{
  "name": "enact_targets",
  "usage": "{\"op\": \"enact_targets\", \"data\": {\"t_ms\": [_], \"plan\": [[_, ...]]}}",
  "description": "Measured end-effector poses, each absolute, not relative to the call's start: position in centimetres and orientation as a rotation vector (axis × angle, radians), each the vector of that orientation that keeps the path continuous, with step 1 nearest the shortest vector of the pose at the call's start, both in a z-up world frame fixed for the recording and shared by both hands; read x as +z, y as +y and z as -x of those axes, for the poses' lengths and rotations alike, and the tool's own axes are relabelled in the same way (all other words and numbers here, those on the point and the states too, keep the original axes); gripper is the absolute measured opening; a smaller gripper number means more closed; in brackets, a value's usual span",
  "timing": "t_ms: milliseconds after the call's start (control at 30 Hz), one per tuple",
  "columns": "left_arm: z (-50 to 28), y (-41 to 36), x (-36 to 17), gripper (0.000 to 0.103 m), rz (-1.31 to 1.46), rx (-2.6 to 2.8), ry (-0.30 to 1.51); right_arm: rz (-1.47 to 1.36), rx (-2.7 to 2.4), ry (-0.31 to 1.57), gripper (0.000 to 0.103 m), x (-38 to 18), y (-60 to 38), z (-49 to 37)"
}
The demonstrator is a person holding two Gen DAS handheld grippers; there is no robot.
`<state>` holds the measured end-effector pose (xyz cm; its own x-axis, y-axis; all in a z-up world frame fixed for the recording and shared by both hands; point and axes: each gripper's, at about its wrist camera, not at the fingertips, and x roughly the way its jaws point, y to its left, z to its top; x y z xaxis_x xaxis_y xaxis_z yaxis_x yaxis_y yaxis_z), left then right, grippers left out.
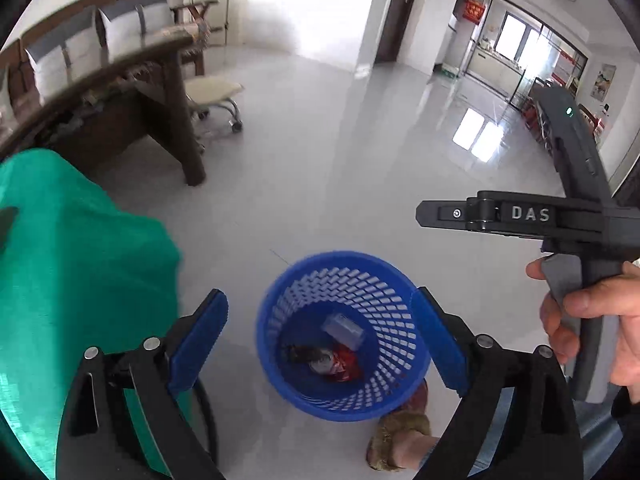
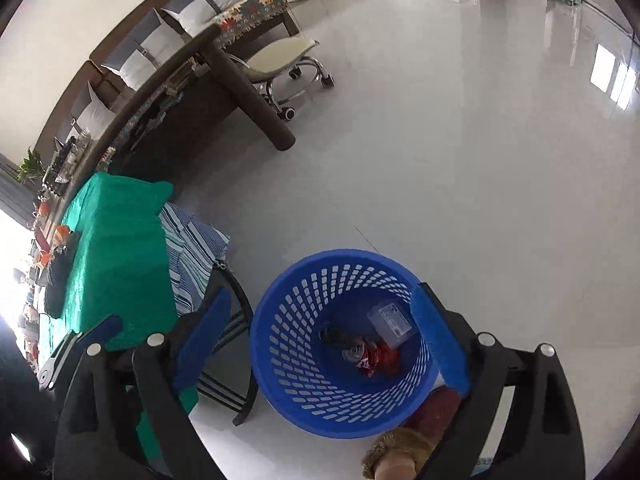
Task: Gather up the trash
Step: 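Move both tools back over the table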
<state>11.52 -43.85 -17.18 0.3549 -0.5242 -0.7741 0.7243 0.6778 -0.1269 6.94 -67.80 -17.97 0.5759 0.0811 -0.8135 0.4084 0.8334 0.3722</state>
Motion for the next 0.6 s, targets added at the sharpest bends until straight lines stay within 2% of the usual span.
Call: {"op": "enact_targets", "data": {"t_ms": [100, 267, 500, 600], "plan": [[-10.6, -40.3, -14.2, 0.097, -0.254, -0.785, 0.82, -0.467, -0.215, 0.869, 0.098, -15.9, -65.8, -7.0], [-9.7, -32.5, -12.1, 0.098, -0.285, -0.679, 0.773, -0.23, -0.224, 0.773, 0.098, -13.3, -60.9, -7.5], [-11.2, -19.2, -12.9, 0.098, -0.247, -0.448, 0.825, -0.039, -0.112, 0.655, 0.098, -11.9, -51.7, -7.6], [-12.4, -13.6, -13.4, 0.098, -0.222, -0.358, 0.839, -0.026, -0.004, 0.662, 0.098, -12.1, -45.9, -8.0]]}}
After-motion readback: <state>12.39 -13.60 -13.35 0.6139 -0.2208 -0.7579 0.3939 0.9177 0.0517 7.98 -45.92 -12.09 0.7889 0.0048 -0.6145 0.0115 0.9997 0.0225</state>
